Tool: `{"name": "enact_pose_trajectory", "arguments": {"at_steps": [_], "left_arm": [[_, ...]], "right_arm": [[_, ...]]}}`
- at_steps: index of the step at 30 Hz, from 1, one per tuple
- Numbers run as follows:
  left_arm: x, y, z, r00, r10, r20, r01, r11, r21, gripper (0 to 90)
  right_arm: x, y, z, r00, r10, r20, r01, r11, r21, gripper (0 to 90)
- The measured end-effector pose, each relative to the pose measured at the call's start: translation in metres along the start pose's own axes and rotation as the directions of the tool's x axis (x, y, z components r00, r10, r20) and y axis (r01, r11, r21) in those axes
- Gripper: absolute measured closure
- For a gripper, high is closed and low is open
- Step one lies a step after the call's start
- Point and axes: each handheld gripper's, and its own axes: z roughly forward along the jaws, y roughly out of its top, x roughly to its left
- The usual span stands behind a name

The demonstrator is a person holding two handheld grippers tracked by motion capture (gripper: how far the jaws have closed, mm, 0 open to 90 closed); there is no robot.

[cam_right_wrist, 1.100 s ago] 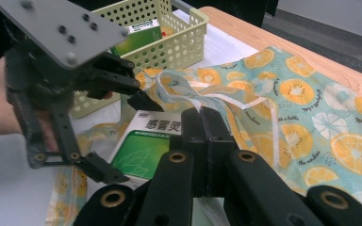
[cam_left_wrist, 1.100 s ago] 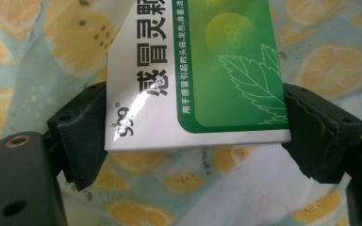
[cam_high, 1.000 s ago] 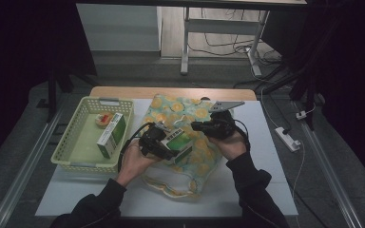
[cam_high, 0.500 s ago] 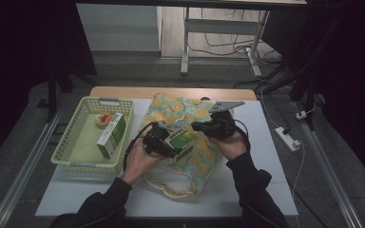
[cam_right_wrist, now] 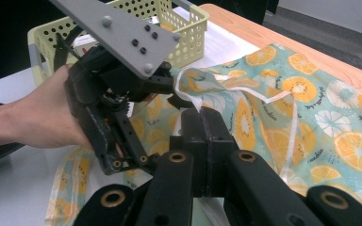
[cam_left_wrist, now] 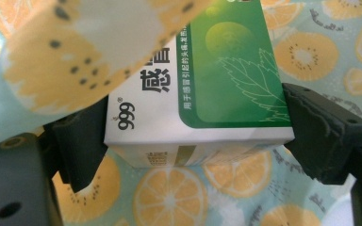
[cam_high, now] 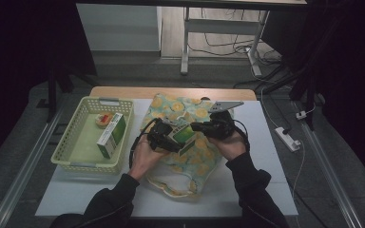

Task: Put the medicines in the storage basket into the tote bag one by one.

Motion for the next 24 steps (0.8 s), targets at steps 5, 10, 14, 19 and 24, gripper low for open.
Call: {"name": "enact_pose_trajectory", "arguments": {"at_steps": [5, 10, 14, 19, 24], "left_arm": [[0.004, 0.002, 0.005, 0.9999, -0.015, 0.008, 0.015, 0.9997, -0.019, 12.6], [0.003, 0.002, 0.006, 1.0, 0.002, 0.001, -0.002, 1.0, -0.006, 10.1], [0.001, 0.001, 0.002, 0.9996, 0.002, 0.028, -0.002, 1.0, -0.002, 6.4], [0.001, -0.002, -0.006, 0.9978, -0.017, 0.064, 0.02, 0.9991, -0.038, 3.8], [0.0, -0.004, -0.019, 0.9947, -0.018, 0.101, 0.025, 0.997, -0.073, 1.4]], "right_arm": [[0.001, 0.0, 0.001, 1.0, -0.001, 0.0, 0.001, 1.0, 0.006, 90.0], [-0.002, -0.001, 0.001, 1.0, 0.006, 0.005, -0.006, 1.0, 0.003, 90.0], [-0.003, -0.002, 0.001, 0.9999, 0.009, 0.007, -0.009, 1.0, 0.003, 90.0], [-0.003, -0.002, 0.0, 1.0, 0.006, 0.007, -0.006, 1.0, 0.001, 90.0], [-0.003, -0.002, 0.0, 1.0, 0.005, 0.007, -0.005, 1.0, 0.0, 90.0]]}}
